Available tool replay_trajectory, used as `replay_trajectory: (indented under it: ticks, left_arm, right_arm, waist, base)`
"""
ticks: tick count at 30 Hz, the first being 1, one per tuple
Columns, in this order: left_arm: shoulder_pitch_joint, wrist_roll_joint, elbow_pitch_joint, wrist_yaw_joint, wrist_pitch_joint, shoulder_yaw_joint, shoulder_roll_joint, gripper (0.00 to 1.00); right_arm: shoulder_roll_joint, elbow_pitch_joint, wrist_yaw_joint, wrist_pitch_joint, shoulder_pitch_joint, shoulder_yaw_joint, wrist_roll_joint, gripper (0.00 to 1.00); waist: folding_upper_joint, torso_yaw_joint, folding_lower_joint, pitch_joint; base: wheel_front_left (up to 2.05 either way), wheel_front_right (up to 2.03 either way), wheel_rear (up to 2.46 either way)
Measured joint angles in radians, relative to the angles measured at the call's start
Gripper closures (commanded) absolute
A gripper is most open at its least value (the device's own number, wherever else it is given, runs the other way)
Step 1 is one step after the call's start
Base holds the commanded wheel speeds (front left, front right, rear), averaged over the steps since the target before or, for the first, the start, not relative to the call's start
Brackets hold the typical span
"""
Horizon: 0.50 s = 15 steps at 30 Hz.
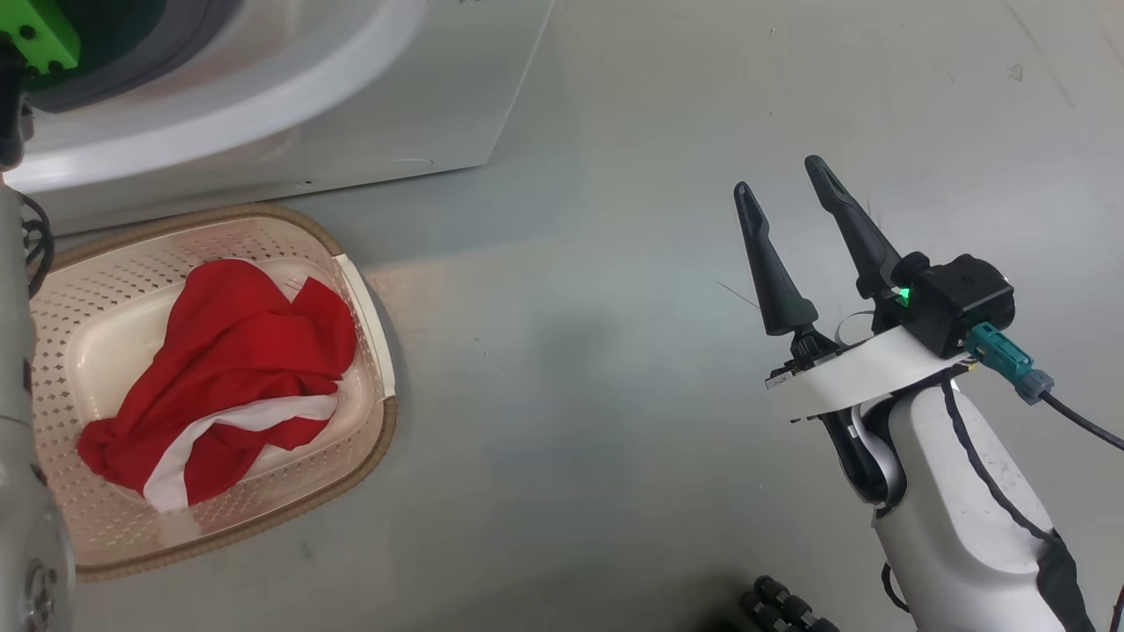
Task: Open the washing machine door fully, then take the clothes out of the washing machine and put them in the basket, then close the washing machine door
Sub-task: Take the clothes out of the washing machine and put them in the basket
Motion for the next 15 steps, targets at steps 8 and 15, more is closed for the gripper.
replay_trajectory:
  ticks: [8, 15]
  left_arm:
    - [0.04, 0.0, 0.037, -0.01, -0.06, -0.005, -0.007, 1.0]
    - [0.076, 0.0, 0.063, -0.022, -0.107, -0.009, -0.008, 1.0]
  right_arm:
    - [-0.002, 0.006, 0.0, 0.0, 0.0, -0.004, -0.005, 0.0]
    - [-0.002, 0.019, 0.0, 0.0, 0.002, -0.004, -0.007, 0.0]
  waist:
    - [0.0, 0.012, 0.0, -0.045]
    - [0.0, 0.021, 0.0, -0.092]
  base:
    - [0.0, 0.0, 0.0]
    - [0.0, 0.0, 0.0]
